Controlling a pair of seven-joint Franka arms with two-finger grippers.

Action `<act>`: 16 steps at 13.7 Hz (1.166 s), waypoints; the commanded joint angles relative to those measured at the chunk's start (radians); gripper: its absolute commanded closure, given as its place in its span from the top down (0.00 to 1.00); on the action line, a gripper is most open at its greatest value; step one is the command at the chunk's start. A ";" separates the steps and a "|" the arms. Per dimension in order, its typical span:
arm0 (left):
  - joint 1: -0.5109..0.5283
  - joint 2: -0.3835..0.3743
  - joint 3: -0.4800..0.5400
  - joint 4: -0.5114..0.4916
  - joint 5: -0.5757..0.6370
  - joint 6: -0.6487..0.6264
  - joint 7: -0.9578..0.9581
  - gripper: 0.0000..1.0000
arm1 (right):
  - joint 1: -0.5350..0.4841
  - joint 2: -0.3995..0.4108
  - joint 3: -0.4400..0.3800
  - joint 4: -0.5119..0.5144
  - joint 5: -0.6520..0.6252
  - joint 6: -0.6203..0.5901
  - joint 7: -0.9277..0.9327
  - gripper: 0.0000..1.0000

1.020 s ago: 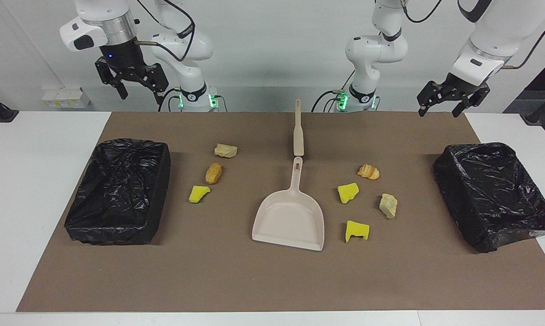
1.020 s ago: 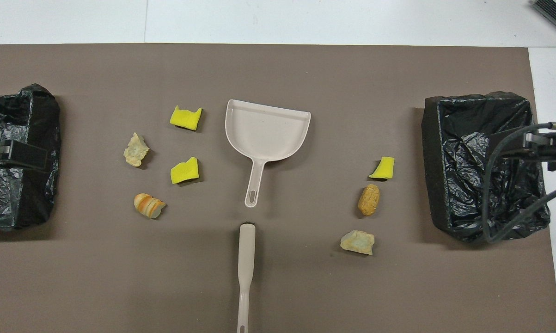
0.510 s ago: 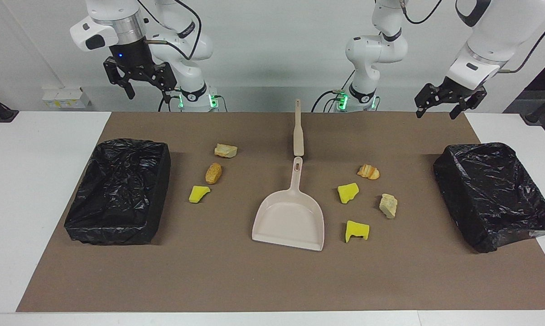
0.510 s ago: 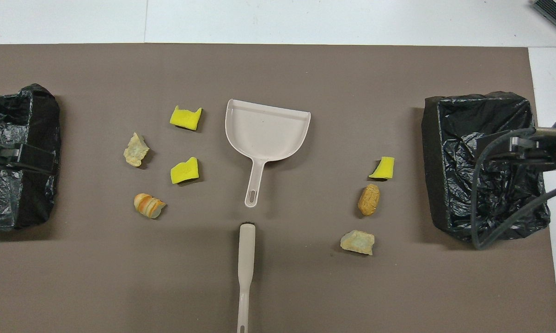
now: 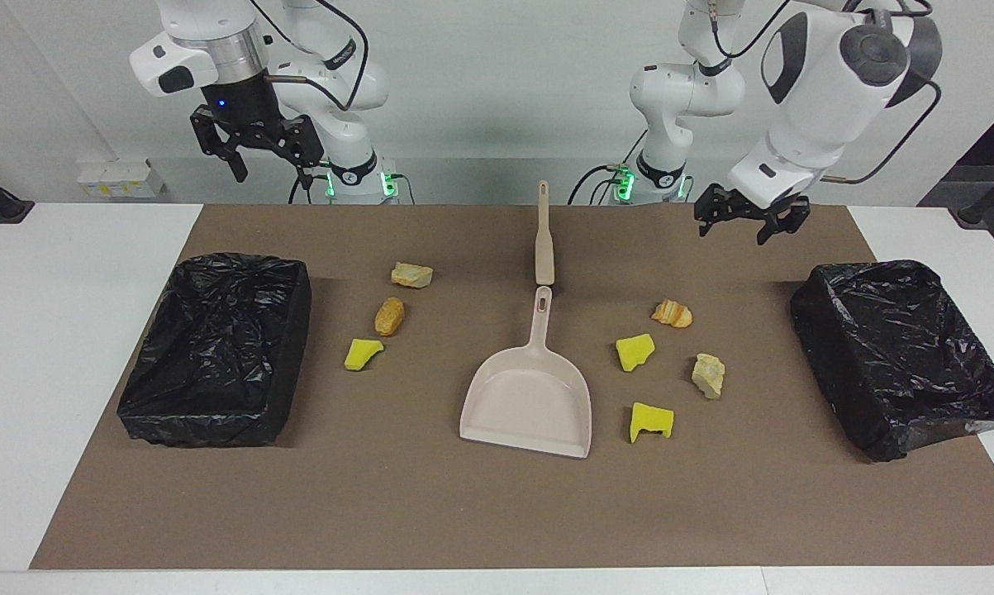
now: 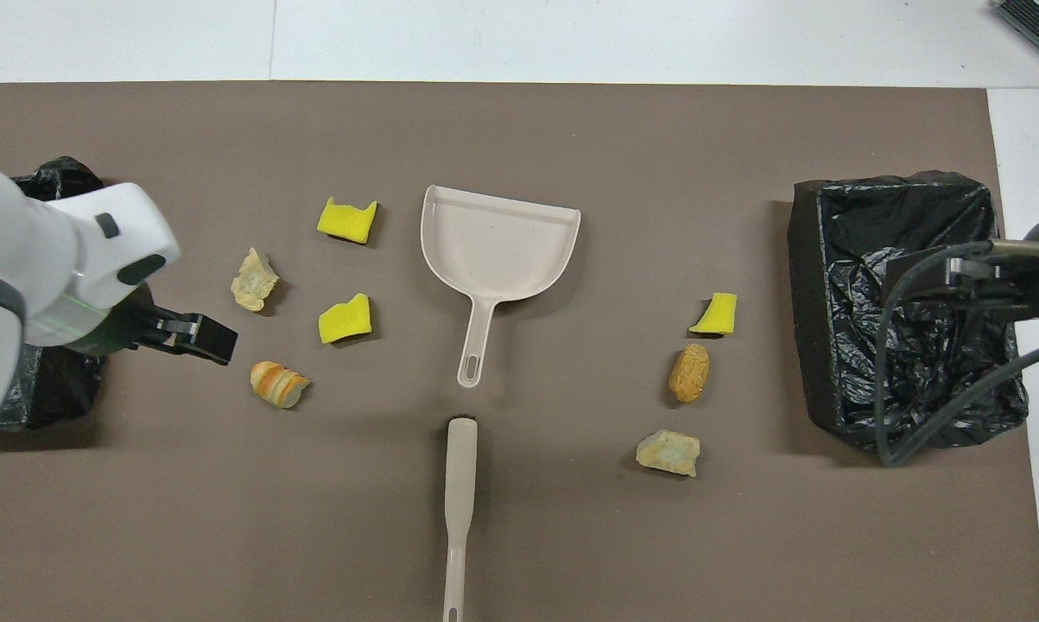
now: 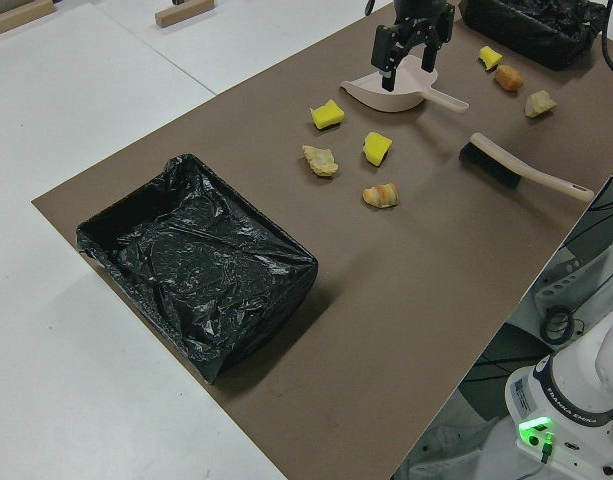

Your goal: Sweep and dump trash in bin

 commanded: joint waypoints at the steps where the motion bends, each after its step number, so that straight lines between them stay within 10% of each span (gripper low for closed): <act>1: -0.095 -0.100 0.014 -0.218 -0.007 0.133 -0.052 1.00 | 0.032 0.027 0.004 -0.017 -0.009 0.056 0.006 1.00; 16: -0.675 -0.301 0.013 -0.844 -0.021 0.724 -0.653 1.00 | 0.388 0.303 0.002 0.018 -0.099 0.268 0.411 1.00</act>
